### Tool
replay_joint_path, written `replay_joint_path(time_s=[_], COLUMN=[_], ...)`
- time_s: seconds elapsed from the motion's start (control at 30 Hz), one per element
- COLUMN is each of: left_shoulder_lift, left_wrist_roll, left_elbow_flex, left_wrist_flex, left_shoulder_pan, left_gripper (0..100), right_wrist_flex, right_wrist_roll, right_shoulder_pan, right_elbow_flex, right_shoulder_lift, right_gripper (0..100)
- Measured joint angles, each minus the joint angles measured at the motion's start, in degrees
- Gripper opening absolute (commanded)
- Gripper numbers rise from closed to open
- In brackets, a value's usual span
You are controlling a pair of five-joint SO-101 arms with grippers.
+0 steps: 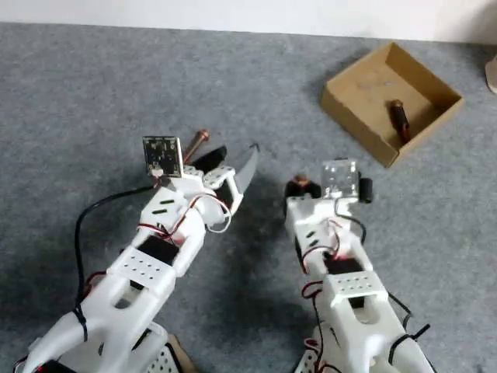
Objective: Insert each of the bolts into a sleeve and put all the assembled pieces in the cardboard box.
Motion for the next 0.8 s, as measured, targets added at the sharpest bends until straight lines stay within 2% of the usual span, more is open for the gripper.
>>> replay_joint_path(time_s=[0.2, 0.37, 0.6, 0.8], left_shoulder_lift=[1.3, 11.3, 24.3, 24.4], left_wrist_roll=[0.0, -0.6, -4.1, -4.5], left_elbow_flex=[0.0, -3.4, -7.6, -7.6], left_wrist_flex=[2.3, 1.1, -6.6, -7.7], left_shoulder_pan=[0.0, 0.0, -2.1, -1.9], left_gripper=[21, 21, 21, 21], right_wrist_flex=[0.4, 3.4, 20.8, 23.3], right_wrist_roll=[-0.4, 0.0, 12.9, 21.5], right_shoulder_pan=[3.8, 6.5, 9.2, 11.2], right_elbow_flex=[-0.3, -5.2, -20.5, -29.5], right_shoulder_lift=[0.0, 0.1, 0.1, 0.1], right_gripper=[0.5, 0.5, 0.5, 0.5])
